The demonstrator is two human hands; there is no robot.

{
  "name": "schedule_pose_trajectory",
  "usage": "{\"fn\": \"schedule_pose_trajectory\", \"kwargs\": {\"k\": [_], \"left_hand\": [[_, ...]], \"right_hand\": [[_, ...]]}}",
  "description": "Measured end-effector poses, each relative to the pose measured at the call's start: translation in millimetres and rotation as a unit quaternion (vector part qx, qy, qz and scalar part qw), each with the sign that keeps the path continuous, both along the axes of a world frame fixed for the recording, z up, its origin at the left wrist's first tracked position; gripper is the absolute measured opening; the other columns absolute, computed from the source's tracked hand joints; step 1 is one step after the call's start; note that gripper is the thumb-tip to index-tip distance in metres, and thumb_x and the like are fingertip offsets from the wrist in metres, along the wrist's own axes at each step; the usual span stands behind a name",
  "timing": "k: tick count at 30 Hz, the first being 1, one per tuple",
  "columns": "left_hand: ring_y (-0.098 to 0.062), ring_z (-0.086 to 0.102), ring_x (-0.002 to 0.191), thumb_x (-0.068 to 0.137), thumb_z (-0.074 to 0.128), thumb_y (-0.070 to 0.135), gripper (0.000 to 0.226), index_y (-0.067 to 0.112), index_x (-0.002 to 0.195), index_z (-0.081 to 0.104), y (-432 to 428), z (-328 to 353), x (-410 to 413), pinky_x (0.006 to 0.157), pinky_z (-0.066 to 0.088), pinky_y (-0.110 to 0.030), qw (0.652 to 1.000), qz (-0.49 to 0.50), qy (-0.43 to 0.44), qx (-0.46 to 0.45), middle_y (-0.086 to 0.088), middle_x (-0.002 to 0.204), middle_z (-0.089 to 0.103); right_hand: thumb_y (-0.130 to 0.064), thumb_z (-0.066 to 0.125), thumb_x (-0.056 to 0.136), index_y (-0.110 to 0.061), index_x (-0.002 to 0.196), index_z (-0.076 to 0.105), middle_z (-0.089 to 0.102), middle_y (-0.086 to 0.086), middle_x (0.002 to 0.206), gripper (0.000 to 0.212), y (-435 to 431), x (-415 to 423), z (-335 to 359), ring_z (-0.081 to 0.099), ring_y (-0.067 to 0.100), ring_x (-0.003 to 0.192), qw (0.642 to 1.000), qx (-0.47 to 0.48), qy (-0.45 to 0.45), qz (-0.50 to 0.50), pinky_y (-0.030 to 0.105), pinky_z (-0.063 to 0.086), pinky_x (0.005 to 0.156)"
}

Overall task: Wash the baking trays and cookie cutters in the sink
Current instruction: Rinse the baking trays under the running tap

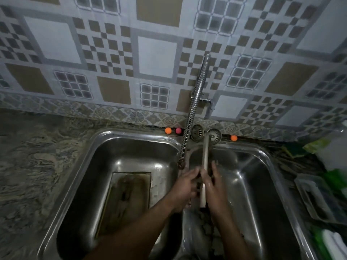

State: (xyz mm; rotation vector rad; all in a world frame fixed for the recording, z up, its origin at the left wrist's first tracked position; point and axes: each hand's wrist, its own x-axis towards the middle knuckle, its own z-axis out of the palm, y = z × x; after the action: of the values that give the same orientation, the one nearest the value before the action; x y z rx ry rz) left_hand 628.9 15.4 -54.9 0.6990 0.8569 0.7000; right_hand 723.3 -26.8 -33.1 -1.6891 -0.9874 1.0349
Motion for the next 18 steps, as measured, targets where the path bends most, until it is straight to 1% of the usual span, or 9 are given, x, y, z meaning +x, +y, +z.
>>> {"fn": "schedule_pose_trajectory", "kwargs": {"k": [1,3,6,10,12,14,15,16,18], "left_hand": [[-0.009,0.066,0.063,0.104,0.042,0.023,0.028,0.012,0.102,0.068,-1,1,1,0.054,0.05,-0.019,1.0,-0.014,0.013,0.015,-0.002,0.077,0.072],[-0.004,0.066,0.063,0.102,0.045,0.016,0.025,0.005,0.11,0.066,-4,4,2,0.055,0.049,-0.015,0.997,-0.036,0.032,0.068,0.001,0.078,0.071],[-0.006,0.066,0.088,0.094,0.061,0.008,0.032,0.011,0.126,0.064,-4,4,-5,0.083,0.052,-0.019,0.981,-0.045,0.085,0.169,-0.006,0.098,0.07],[0.0,0.056,0.113,0.08,0.078,0.039,0.036,0.051,0.111,0.063,-3,-15,-24,0.103,0.048,-0.03,0.933,0.007,0.236,0.272,0.009,0.124,0.062],[-0.005,0.037,0.131,0.068,0.072,0.067,0.049,0.051,0.114,0.063,-3,-22,-38,0.112,0.038,-0.036,0.883,0.034,0.348,0.312,0.013,0.142,0.046],[-0.012,0.019,0.14,0.058,0.066,0.08,0.069,0.046,0.118,0.063,-2,-24,-52,0.117,0.026,-0.037,0.838,0.04,0.438,0.321,0.014,0.154,0.027],[-0.013,0.015,0.141,0.055,0.064,0.083,0.076,0.046,0.121,0.062,-1,-24,-59,0.117,0.023,-0.038,0.818,0.039,0.48,0.313,0.014,0.156,0.021],[-0.014,0.016,0.142,0.053,0.066,0.083,0.079,0.046,0.123,0.059,0,-24,-66,0.116,0.024,-0.039,0.81,0.034,0.505,0.295,0.013,0.156,0.021],[-0.014,0.039,0.135,0.058,0.082,0.064,0.077,0.04,0.127,0.059,8,-24,-82,0.109,0.04,-0.036,0.878,0.035,0.429,0.208,0.002,0.151,0.037]], "right_hand": [[-0.053,0.059,0.088,-0.036,0.15,0.029,0.053,0.002,0.141,0.071,1,2,4,0.058,0.009,0.121,0.999,0.026,0.032,-0.006,0.033,0.052,0.097],[-0.021,0.058,0.094,-0.031,0.147,0.036,0.065,0.0,0.123,0.058,1,7,15,0.067,0.004,0.101,0.995,0.057,0.081,-0.027,0.02,0.056,0.078],[-0.003,0.049,0.096,-0.033,0.145,0.039,0.066,-0.002,0.123,0.058,1,10,21,0.067,0.012,0.106,0.989,0.068,0.126,-0.047,0.033,0.056,0.089],[0.005,0.042,0.097,-0.021,0.149,0.034,0.058,0.01,0.136,0.058,4,5,17,0.059,0.024,0.121,0.979,0.078,0.146,-0.116,0.049,0.043,0.106],[0.001,0.043,0.098,-0.024,0.15,0.029,0.064,0.007,0.126,0.059,4,0,14,0.064,0.018,0.111,0.986,0.08,0.103,-0.106,0.042,0.05,0.099],[-0.004,0.045,0.1,-0.029,0.151,0.026,0.067,-0.001,0.117,0.061,4,-3,10,0.067,0.007,0.1,0.992,0.079,0.067,-0.071,0.03,0.055,0.088],[-0.008,0.046,0.1,-0.032,0.15,0.029,0.065,-0.004,0.121,0.058,5,-4,5,0.066,0.005,0.103,0.994,0.07,0.063,-0.05,0.03,0.056,0.089],[-0.011,0.046,0.101,-0.034,0.148,0.034,0.062,-0.005,0.129,0.054,5,-5,0,0.064,0.006,0.109,0.996,0.057,0.057,-0.034,0.034,0.055,0.093],[-0.011,0.046,0.101,-0.037,0.143,0.042,0.055,-0.007,0.139,0.049,6,-4,-11,0.058,0.009,0.121,0.998,0.038,0.039,-0.012,0.039,0.049,0.101]]}}
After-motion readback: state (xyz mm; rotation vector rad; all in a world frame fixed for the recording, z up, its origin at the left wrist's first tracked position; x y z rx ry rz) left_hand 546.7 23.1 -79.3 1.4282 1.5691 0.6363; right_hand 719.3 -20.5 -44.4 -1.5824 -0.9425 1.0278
